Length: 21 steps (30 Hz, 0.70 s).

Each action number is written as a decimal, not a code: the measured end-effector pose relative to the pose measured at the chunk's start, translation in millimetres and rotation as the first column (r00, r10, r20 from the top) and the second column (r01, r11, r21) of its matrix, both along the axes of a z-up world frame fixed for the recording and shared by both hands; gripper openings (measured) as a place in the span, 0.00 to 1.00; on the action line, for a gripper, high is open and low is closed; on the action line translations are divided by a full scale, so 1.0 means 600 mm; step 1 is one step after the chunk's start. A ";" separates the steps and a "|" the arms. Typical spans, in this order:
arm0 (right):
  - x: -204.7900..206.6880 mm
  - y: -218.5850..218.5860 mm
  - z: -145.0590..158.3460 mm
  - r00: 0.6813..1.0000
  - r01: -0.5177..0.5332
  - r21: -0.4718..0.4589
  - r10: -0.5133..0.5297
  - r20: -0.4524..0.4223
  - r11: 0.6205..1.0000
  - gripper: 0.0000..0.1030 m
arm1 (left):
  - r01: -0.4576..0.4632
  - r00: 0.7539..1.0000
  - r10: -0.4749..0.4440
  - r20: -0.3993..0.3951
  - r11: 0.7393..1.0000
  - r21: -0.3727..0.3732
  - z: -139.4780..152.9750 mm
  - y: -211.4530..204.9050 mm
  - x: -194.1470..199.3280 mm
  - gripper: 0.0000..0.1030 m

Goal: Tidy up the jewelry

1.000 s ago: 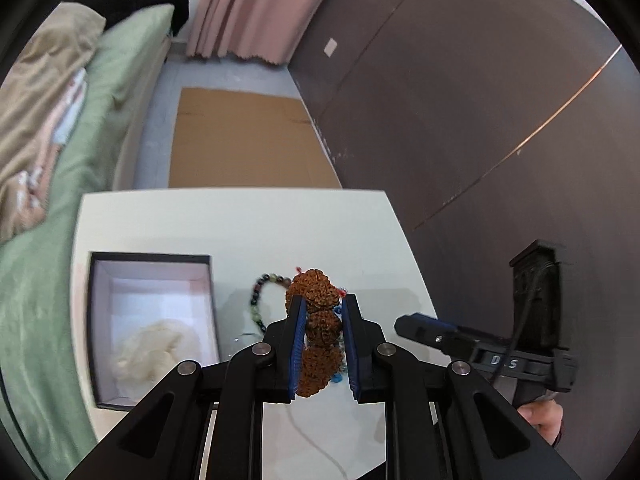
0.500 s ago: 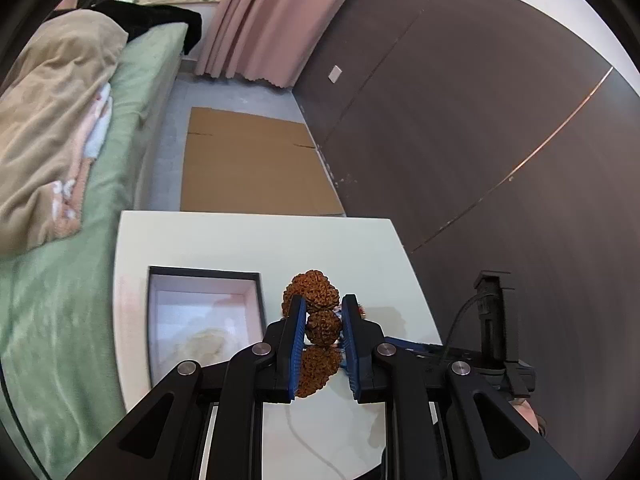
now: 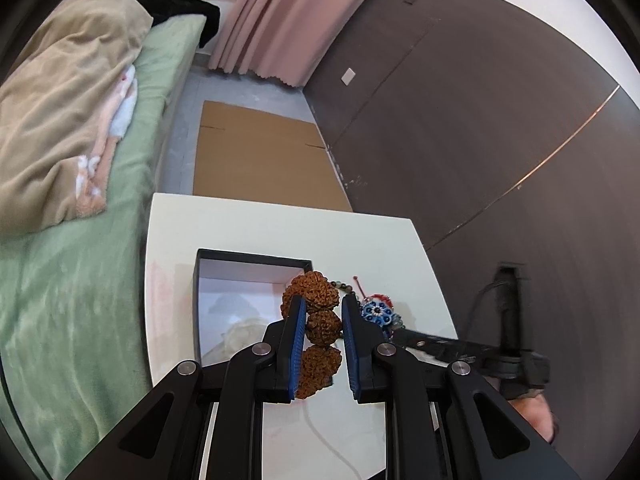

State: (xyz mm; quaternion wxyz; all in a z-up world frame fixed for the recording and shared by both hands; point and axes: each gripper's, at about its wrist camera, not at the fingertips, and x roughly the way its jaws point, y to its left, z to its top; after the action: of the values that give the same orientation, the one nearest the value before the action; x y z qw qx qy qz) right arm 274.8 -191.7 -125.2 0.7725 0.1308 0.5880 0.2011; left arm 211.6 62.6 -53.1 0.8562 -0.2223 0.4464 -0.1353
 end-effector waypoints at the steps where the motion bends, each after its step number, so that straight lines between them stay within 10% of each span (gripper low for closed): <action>1: -0.002 -0.001 0.011 1.000 0.004 0.008 -0.004 0.012 1.000 0.11 | -0.004 1.000 0.004 -0.004 1.000 0.004 -0.003 0.002 0.001 0.18; 10: -0.018 0.019 0.085 0.994 -0.008 0.112 -0.005 0.112 0.994 0.11 | -0.060 0.998 0.060 -0.009 0.995 -0.075 -0.016 0.037 0.002 0.20; 16: -0.033 0.064 0.131 0.981 -0.074 0.205 0.034 0.193 0.976 0.11 | -0.109 0.993 0.113 0.036 0.990 -0.086 0.008 0.064 -0.013 0.68; 21: -0.041 0.103 0.146 0.972 -0.126 0.259 0.067 0.225 0.958 0.11 | -0.138 0.988 0.142 0.056 0.988 -0.076 0.021 0.082 -0.020 0.69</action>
State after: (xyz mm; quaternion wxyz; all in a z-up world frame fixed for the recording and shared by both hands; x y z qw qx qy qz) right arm 250.2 -129.7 -37.7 0.7953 0.1841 0.4739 0.3304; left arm 199.5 111.8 -40.6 0.8684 -0.2795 0.3979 -0.0976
